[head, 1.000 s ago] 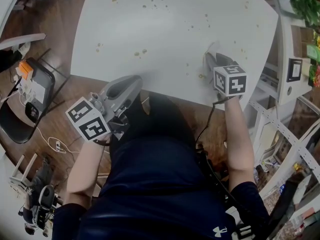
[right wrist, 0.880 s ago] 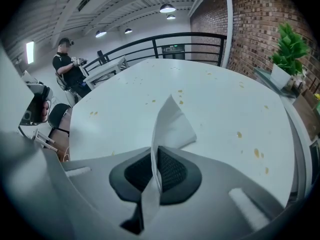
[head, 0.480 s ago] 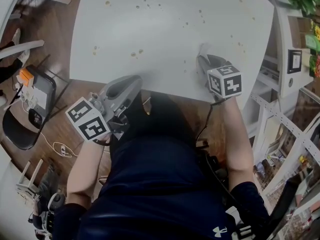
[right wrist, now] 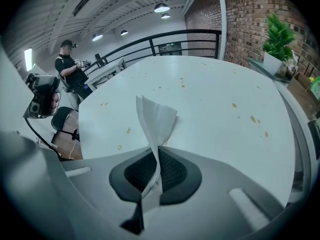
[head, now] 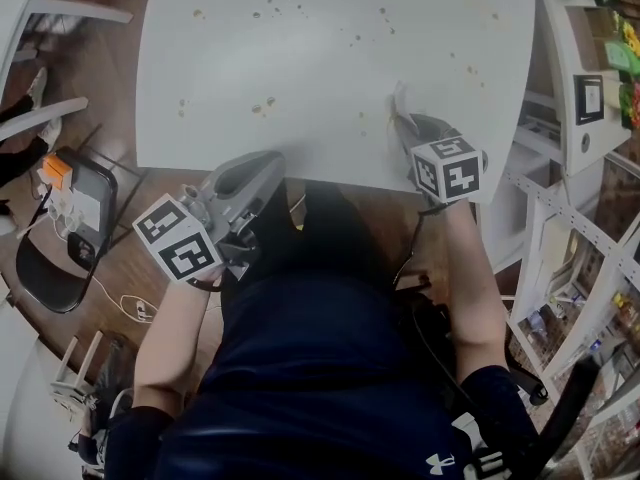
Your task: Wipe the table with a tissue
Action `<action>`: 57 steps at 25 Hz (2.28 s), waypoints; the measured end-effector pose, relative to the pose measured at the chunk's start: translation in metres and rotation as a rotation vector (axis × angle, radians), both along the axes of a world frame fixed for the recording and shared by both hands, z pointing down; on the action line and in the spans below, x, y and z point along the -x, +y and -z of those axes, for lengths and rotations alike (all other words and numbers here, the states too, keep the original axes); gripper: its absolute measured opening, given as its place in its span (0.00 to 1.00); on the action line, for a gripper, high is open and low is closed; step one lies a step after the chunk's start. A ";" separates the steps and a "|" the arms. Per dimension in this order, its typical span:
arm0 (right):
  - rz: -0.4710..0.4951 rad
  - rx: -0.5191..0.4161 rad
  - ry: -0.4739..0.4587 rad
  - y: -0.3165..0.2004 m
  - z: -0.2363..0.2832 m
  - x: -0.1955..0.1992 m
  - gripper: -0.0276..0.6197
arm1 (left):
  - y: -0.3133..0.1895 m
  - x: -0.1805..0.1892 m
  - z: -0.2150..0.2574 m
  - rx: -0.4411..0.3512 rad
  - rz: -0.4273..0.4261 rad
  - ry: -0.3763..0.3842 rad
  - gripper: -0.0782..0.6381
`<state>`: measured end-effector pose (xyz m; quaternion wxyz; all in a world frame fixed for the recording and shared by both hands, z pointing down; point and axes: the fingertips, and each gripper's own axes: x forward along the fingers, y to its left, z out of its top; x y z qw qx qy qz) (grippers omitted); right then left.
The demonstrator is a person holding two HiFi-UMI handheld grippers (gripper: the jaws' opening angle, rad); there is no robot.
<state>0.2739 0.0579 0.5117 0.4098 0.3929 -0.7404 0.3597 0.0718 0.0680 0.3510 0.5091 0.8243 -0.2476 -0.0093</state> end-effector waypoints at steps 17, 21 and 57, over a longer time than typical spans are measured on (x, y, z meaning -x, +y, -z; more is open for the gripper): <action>-0.170 -0.013 0.030 0.037 -0.001 -0.031 0.06 | 0.011 -0.005 0.004 -0.004 -0.060 0.006 0.13; -0.183 -0.017 -0.011 0.037 -0.001 -0.011 0.06 | 0.014 0.003 0.004 -0.003 -0.056 0.008 0.13; -0.060 -0.093 0.076 -0.067 0.001 0.004 0.06 | 0.005 0.068 -0.008 0.038 0.134 0.015 0.13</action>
